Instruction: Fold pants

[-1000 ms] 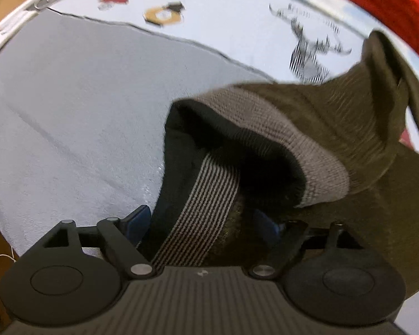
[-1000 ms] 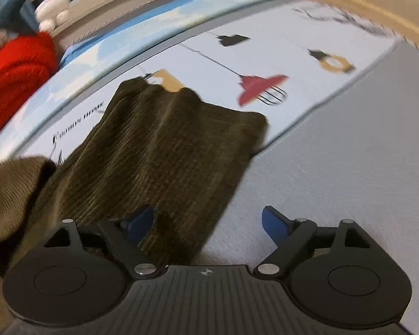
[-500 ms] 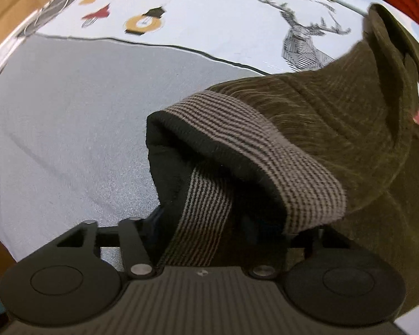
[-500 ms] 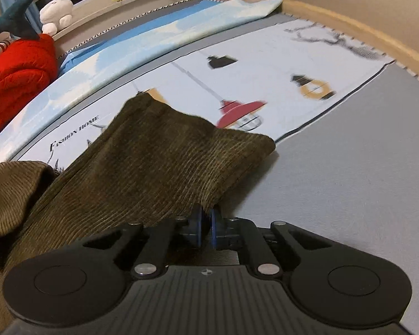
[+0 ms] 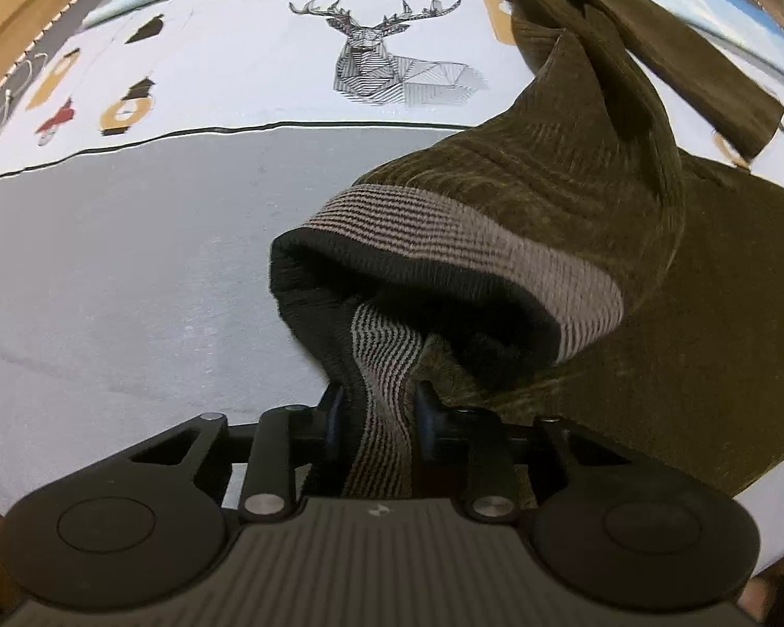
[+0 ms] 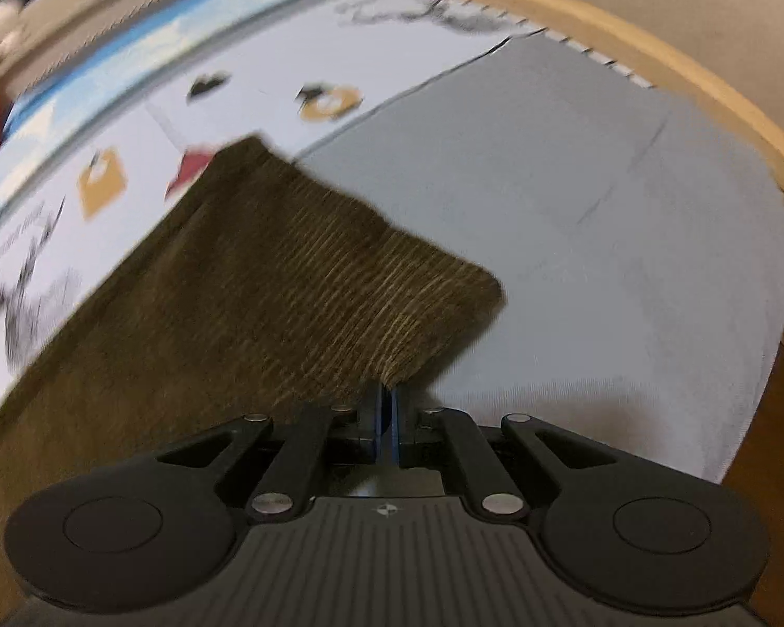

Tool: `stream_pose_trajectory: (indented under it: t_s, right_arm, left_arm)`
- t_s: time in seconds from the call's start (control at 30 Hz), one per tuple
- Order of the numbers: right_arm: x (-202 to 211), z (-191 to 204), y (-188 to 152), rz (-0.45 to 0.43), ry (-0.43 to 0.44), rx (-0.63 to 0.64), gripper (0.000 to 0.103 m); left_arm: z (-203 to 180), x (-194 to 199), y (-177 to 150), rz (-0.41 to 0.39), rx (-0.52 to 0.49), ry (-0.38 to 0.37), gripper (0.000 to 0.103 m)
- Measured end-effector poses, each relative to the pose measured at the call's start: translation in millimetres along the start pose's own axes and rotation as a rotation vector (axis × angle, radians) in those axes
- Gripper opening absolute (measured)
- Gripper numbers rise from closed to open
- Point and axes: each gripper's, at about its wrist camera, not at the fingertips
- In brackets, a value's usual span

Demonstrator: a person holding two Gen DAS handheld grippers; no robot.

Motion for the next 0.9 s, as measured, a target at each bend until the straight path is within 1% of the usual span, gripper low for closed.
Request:
stream_pose_trajectory:
  t_s: [0.03, 0.07, 0.13, 0.2, 0.27, 0.3, 0.33, 0.37, 0.4, 0.43, 0.47, 0.5, 0.53, 0.67, 0.73, 0.77, 0.8, 0.83, 0.87, 0.9]
  right_arm:
    - [0, 1, -4, 0.025, -0.001, 0.039, 0.002]
    - [1, 2, -9, 0.046, -0.002, 0.074, 0.002]
    - [2, 2, -15, 0.089, 0.011, 0.126, 0.002]
    - [1, 0, -19, 0.138, 0.021, 0.160, 0.002]
    - [-1, -4, -17, 0.164, 0.015, 0.177, 0.002]
    - [-1, -6, -15, 0.165, 0.024, 0.170, 0.003]
    - [0, -6, -10, 0.160, 0.037, 0.156, 0.004]
    - [1, -7, -8, 0.150, 0.049, 0.134, 0.010]
    - [1, -9, -4, 0.145, 0.057, 0.110, 0.014]
    - [1, -11, -1, 0.143, 0.054, 0.088, 0.028]
    - [2, -16, -4, 0.140, 0.054, 0.071, 0.043]
    - [1, -19, -2, 0.136, 0.047, 0.055, 0.048]
    - [2, -23, -5, 0.136, 0.039, 0.045, 0.049]
    - [-10, -28, -5, 0.153, 0.030, 0.006, 0.049]
    - [-14, -26, -6, 0.152, 0.035, 0.002, 0.046]
    - [-15, -25, -7, 0.148, 0.034, 0.011, 0.029]
    - [-16, -24, -7, 0.146, 0.037, 0.024, 0.017]
    - [-16, -23, -7, 0.146, 0.040, 0.034, 0.010]
    - [-14, -23, -6, 0.137, 0.038, 0.035, 0.004]
    - [-11, -24, -4, 0.127, 0.033, 0.022, 0.003]
  left_arm:
    - [1, -5, -1, 0.017, -0.012, 0.048, 0.012]
    - [6, -5, -4, 0.023, -0.007, 0.054, 0.012]
    - [19, -3, -9, 0.025, 0.045, 0.043, 0.012]
    - [20, -1, -11, 0.025, 0.044, 0.038, 0.012]
    - [19, 0, -11, 0.029, 0.037, 0.024, 0.013]
    - [18, 0, -11, 0.033, 0.040, 0.018, 0.017]
    - [17, 0, -9, 0.034, 0.053, 0.005, 0.033]
    - [20, -1, -9, 0.035, 0.076, -0.021, 0.043]
    - [23, -3, -10, 0.039, 0.107, -0.058, 0.059]
    - [23, -6, -12, 0.043, 0.125, -0.087, 0.066]
    - [23, -7, -11, 0.044, 0.127, -0.098, 0.069]
    - [21, -8, -11, 0.045, 0.120, -0.098, 0.073]
    - [19, -10, -11, 0.053, 0.111, -0.098, 0.074]
    - [9, -25, -11, 0.105, 0.044, -0.063, 0.074]
    - [6, -28, -11, 0.105, 0.015, -0.056, 0.072]
    - [5, -28, -12, 0.101, 0.009, -0.053, 0.070]
    - [5, -28, -11, 0.099, 0.005, -0.044, 0.062]
    - [6, -27, -12, 0.095, 0.002, -0.031, 0.051]
    - [7, -25, -12, 0.088, -0.004, -0.028, 0.048]
    - [6, -23, -13, 0.081, -0.018, -0.028, 0.042]
Point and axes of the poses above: each gripper's, at about its wrist camera, not at the fingertips, and x roughly against the way its jaws point, z to its left, y to its top, and after that the axes turned 14 degrees about -x, right-handed
